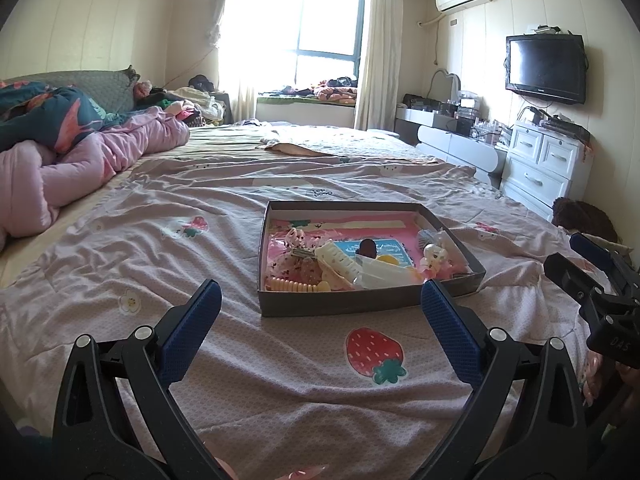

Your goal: Organize jewelry

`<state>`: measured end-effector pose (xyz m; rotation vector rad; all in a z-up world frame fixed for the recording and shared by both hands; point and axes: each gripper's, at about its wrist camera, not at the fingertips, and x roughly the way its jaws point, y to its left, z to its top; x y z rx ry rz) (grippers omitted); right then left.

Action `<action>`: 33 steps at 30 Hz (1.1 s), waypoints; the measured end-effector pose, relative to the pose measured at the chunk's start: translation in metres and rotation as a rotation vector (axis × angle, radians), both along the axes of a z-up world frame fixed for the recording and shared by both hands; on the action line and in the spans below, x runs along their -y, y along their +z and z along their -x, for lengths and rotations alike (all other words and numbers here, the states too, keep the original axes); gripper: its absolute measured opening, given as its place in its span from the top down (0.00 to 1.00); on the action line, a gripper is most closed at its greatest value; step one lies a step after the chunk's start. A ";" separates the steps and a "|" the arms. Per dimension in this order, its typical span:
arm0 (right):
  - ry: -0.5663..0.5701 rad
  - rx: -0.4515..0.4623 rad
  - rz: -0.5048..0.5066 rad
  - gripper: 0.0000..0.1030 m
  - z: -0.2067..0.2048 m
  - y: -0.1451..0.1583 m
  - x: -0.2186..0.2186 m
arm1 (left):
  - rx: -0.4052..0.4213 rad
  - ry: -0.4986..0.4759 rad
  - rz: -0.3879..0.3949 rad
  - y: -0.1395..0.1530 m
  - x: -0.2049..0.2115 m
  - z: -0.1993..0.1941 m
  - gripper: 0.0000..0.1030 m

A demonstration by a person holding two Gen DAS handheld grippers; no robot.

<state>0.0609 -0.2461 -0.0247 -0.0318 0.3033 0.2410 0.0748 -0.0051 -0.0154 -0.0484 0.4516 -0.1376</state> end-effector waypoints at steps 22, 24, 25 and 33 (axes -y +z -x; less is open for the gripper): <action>0.001 0.002 0.001 0.06 0.000 0.000 0.000 | 0.001 0.014 -0.004 0.001 -0.002 0.001 0.11; 0.000 0.003 0.001 0.06 0.000 -0.001 0.000 | 0.002 0.013 -0.005 0.001 -0.003 0.001 0.11; 0.001 0.002 0.002 0.06 0.000 -0.001 0.000 | 0.002 0.012 -0.004 0.001 -0.001 0.001 0.11; 0.001 0.001 0.002 0.06 0.000 -0.001 0.000 | 0.002 0.014 -0.005 0.001 -0.001 0.001 0.11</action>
